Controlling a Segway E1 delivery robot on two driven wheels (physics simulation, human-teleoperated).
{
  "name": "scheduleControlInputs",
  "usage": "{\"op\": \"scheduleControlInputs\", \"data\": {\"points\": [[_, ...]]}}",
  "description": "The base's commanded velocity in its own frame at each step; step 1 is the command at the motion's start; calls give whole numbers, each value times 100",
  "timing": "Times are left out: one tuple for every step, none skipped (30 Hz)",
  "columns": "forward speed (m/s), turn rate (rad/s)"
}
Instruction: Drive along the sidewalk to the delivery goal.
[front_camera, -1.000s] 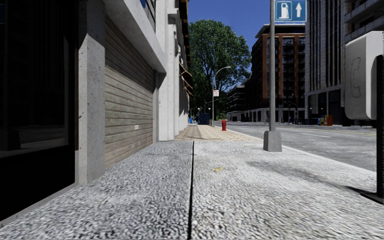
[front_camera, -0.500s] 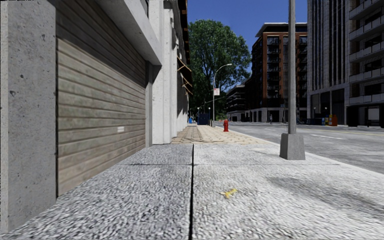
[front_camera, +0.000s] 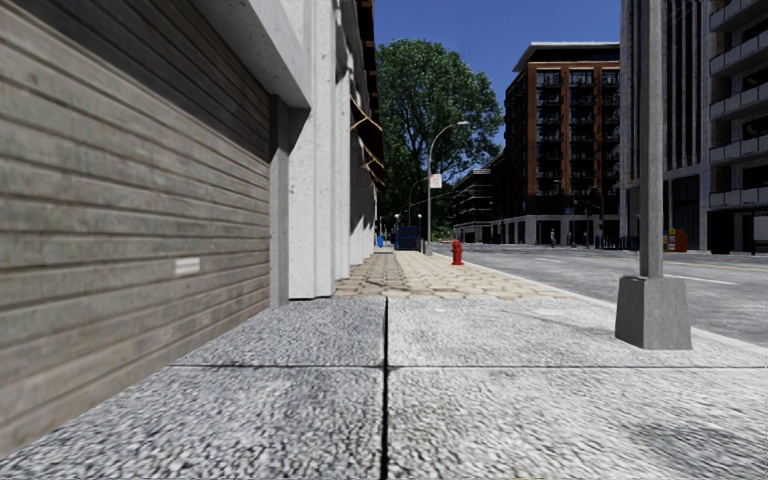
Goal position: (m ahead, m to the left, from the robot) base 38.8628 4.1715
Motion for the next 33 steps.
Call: {"op": "scheduleControlInputs", "data": {"points": [[200,-16],[200,-16],[200,-17],[200,-19],[200,-21],[200,-22],[200,-22],[200,-22],[200,-18],[200,-14],[200,0],[200,0],[200,0],[200,0],[200,0],[200,-6],[200,-8],[200,-8],[200,-2],[200,0],[200,0],[200,0],[200,0],[200,0],[200,0],[200,0],[200,0],[200,0],[200,0],[200,0],[200,0],[200,0],[200,0]]}}
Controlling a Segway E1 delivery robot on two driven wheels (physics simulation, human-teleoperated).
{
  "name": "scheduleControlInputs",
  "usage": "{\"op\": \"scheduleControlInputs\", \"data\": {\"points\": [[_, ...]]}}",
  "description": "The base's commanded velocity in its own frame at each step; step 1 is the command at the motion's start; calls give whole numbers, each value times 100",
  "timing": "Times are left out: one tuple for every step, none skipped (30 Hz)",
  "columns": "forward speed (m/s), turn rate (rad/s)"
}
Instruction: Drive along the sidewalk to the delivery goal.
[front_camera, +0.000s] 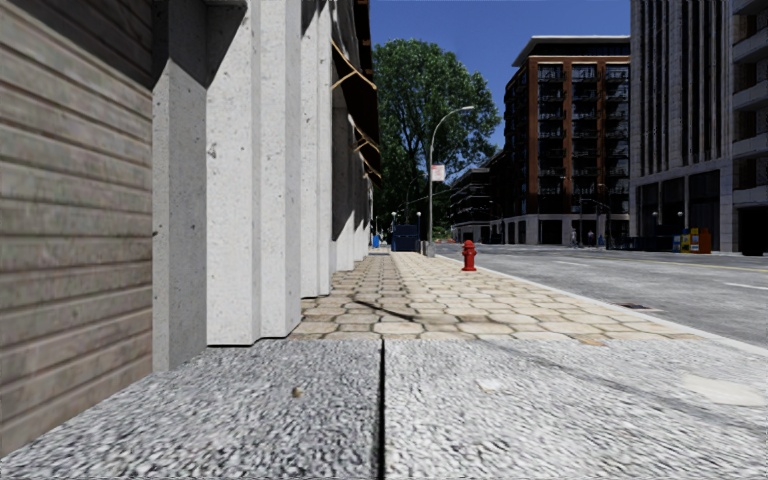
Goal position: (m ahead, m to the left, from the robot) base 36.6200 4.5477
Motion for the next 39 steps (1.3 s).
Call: {"op": "scheduleControlInputs", "data": {"points": [[200,0],[200,0],[200,0],[200,0],[200,0],[200,0],[200,0],[200,0],[200,0],[200,0],[200,0],[200,0],[200,0],[200,0],[200,0],[200,0],[200,0],[200,0],[200,0],[200,0],[200,0],[200,0],[200,0],[200,0],[200,0],[200,0],[200,0],[200,0],[200,0],[200,0],[200,0],[200,0],[200,0],[200,0],[200,0],[200,0],[200,0],[200,0],[200,0]]}}
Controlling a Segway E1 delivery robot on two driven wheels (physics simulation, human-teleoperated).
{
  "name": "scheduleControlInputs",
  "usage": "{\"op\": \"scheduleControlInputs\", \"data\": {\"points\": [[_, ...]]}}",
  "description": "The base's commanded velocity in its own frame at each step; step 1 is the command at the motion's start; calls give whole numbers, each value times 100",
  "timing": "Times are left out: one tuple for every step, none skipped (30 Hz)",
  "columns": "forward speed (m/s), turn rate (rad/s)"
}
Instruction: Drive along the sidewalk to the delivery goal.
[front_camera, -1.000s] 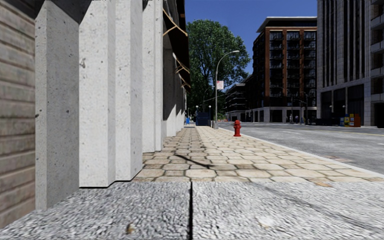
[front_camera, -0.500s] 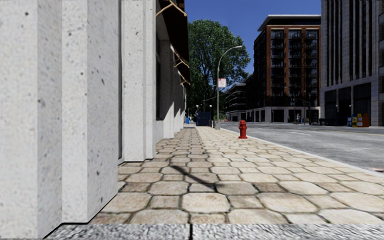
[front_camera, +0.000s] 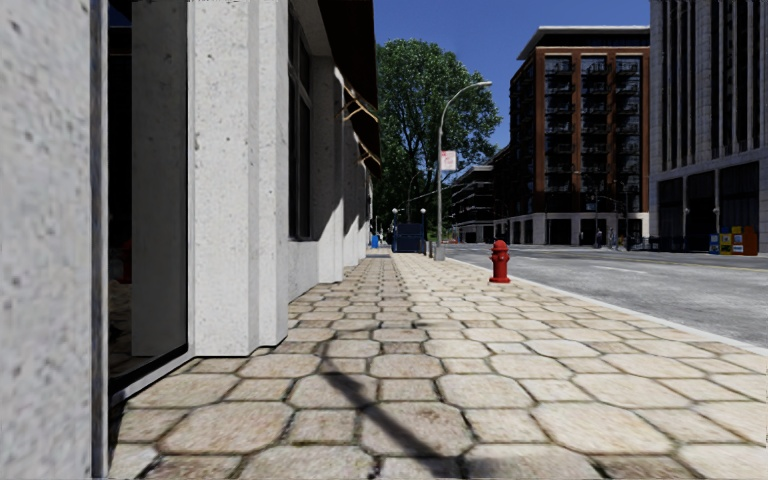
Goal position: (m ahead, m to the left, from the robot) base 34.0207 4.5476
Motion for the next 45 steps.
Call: {"op": "scheduleControlInputs", "data": {"points": [[200,0],[200,0],[200,0],[200,0],[200,0],[200,0],[200,0],[200,0],[200,0],[200,0],[200,0],[200,0],[200,0],[200,0],[200,0],[200,0],[200,0],[200,0],[200,0],[200,0],[200,0],[200,0],[200,0],[200,0],[200,0],[200,0],[200,0],[200,0],[200,0],[200,0],[200,0],[200,0],[200,0],[200,0],[200,0],[200,0],[200,0],[200,0],[200,0],[200,0],[200,0],[200,0],[200,0],[200,0],[200,0]]}}
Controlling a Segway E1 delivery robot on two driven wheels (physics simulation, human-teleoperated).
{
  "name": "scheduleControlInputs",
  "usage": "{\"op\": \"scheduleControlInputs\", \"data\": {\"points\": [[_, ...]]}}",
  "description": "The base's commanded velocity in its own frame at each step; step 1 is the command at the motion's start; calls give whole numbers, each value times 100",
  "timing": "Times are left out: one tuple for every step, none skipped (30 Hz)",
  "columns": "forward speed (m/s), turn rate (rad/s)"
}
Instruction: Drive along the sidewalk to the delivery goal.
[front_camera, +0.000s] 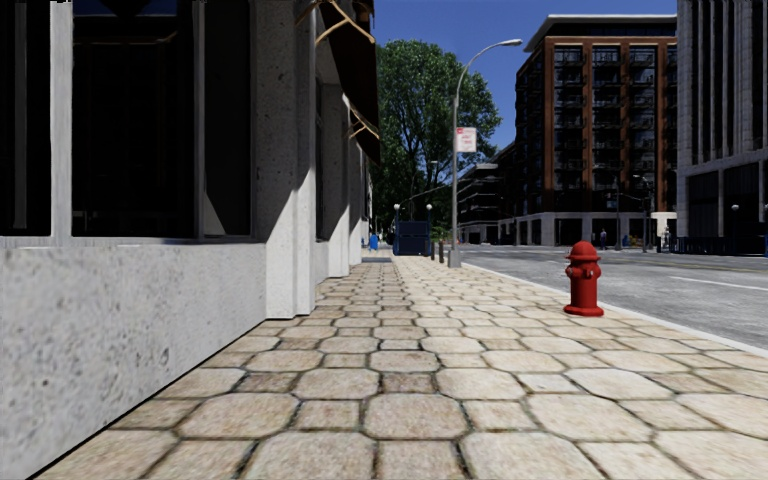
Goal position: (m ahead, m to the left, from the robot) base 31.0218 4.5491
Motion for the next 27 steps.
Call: {"op": "scheduleControlInputs", "data": {"points": [[200,0],[200,0],[200,0],[200,0],[200,0],[200,0],[200,0],[200,0],[200,0],[200,0],[200,0],[200,0],[200,0],[200,0],[200,0],[200,0],[200,0],[200,0],[200,0],[200,0],[200,0],[200,0],[200,0],[200,0],[200,0],[200,0],[200,0]]}}
